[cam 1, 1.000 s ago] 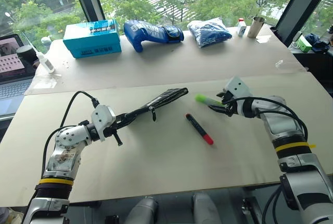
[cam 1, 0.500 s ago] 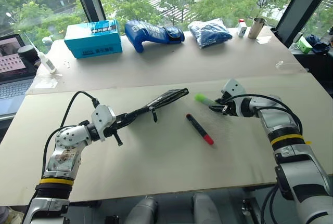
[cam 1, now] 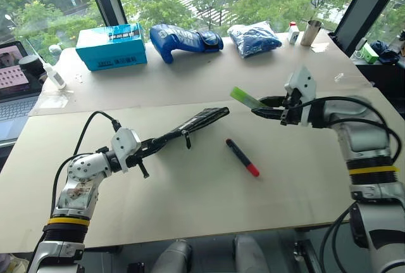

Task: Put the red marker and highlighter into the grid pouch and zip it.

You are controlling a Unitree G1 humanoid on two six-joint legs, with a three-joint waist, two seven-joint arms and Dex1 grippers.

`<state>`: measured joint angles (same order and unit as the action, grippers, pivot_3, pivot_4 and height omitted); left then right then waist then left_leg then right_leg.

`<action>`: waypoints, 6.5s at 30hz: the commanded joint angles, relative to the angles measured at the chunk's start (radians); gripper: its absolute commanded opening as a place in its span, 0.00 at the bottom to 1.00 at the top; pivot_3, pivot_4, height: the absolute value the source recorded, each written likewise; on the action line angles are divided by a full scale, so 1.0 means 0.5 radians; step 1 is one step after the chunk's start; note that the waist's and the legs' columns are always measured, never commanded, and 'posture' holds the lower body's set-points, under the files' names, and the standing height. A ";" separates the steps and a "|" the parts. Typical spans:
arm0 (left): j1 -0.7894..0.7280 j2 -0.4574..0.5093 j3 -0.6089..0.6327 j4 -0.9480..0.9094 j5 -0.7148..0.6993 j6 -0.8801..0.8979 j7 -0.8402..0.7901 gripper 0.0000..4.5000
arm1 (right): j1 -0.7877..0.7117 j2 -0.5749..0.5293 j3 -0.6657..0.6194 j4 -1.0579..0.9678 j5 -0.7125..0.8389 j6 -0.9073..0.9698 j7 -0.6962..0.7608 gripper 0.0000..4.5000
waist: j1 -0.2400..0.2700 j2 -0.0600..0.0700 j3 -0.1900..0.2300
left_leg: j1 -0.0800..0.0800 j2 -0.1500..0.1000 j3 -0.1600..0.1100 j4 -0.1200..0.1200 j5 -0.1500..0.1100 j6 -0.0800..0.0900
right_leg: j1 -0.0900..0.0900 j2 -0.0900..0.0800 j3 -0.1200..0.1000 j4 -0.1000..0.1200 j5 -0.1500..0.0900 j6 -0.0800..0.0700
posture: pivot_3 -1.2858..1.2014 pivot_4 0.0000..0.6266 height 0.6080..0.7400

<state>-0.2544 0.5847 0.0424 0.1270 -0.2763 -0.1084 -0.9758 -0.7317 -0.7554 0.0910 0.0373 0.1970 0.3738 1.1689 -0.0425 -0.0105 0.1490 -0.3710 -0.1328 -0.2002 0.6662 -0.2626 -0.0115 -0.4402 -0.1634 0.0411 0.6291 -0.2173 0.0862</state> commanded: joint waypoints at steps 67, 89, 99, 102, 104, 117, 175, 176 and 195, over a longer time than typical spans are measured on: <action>0.041 -0.057 -0.111 0.017 0.082 -0.180 -0.035 0.00 | -0.539 0.409 1.004 0.169 -1.203 -0.628 -0.192 0.24 | 0.031 0.000 0.000 | 0.001 0.006 0.015 0.006 -0.003 0.000 | -0.006 0.003 0.000 0.001 0.006 -0.004 | 0.52 0.24 1.00; 0.038 -0.074 -0.105 0.025 0.071 -0.182 -0.041 0.00 | -0.472 0.610 0.809 0.218 -1.044 -0.686 -0.165 0.83 | -0.002 0.000 0.000 | 0.001 0.012 0.015 0.007 -0.007 -0.005 | -0.011 0.009 -0.002 0.002 0.009 -0.007 | 0.52 0.24 1.00; 0.047 -0.122 -0.001 -0.059 -0.083 -0.017 0.056 0.00 | -0.450 0.267 0.287 0.179 -0.531 -0.458 0.090 0.83 | 0.004 -0.001 0.000 | 0.001 0.012 0.016 0.007 -0.008 -0.004 | -0.009 0.009 -0.002 0.001 0.009 -0.007 | 0.52 0.24 1.00; 0.068 -0.127 0.023 -0.093 -0.107 0.015 0.079 0.00 | -0.330 0.136 0.141 0.098 -0.344 -0.243 0.183 0.83 | 0.008 -0.001 0.000 | 0.001 0.013 0.016 0.007 -0.008 -0.004 | -0.008 0.009 -0.002 0.000 0.009 -0.007 | 0.52 0.24 1.00; 0.079 -0.125 0.035 -0.111 -0.118 0.032 0.091 0.00 | -0.262 0.094 0.086 0.006 -0.273 0.037 0.156 0.83 | 0.006 -0.001 0.000 | 0.001 0.013 0.016 0.007 -0.009 -0.002 | -0.007 0.009 -0.002 -0.001 0.009 -0.007 | 0.52 0.24 1.00; 0.093 -0.117 0.049 -0.099 -0.108 0.036 0.101 0.00 | 0.197 0.283 0.150 -0.777 -0.006 1.501 -0.530 0.83 | 0.051 -0.001 0.000 | -0.001 0.012 0.022 0.016 -0.013 0.001 | -0.008 0.005 -0.001 0.000 0.010 -0.006 | 0.52 0.24 1.00; 0.102 -0.123 0.013 -0.179 -0.154 0.191 0.053 0.00 | -0.199 -0.120 0.615 -0.501 -0.847 -0.322 -0.349 0.11 | 0.057 -0.004 0.001 | 0.003 0.015 0.027 0.022 -0.020 0.003 | -0.001 0.007 -0.006 -0.006 0.011 -0.005 | 0.52 0.24 1.00; 0.098 -0.123 0.013 -0.176 -0.154 0.189 0.051 0.00 | -0.215 -0.105 0.629 -0.479 -0.886 -0.354 -0.357 0.11 | 0.057 -0.004 0.001 | 0.003 0.015 0.027 0.022 -0.020 0.002 | -0.001 0.008 -0.006 -0.006 0.011 -0.005 | 0.52 0.24 1.00; 0.039 -0.133 -0.002 -0.126 -0.139 0.169 0.008 0.00 | -0.392 0.320 0.919 -0.120 -1.334 -0.978 -0.404 0.11 | 0.048 -0.003 0.001 | 0.003 0.016 0.027 0.022 -0.020 0.002 | -0.003 0.009 -0.005 -0.005 0.011 -0.005 | 0.52 0.24 1.00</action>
<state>-0.2250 0.5177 0.0387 0.0786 -0.3434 -0.0029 -0.9647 -0.9016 -0.6157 0.5379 -0.0164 -0.4580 -0.0481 0.9822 -0.0183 -0.0122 0.1493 -0.3693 -0.1250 -0.1866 0.6770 -0.2726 -0.0108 -0.4417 -0.1587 0.0385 0.6266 -0.2118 0.0838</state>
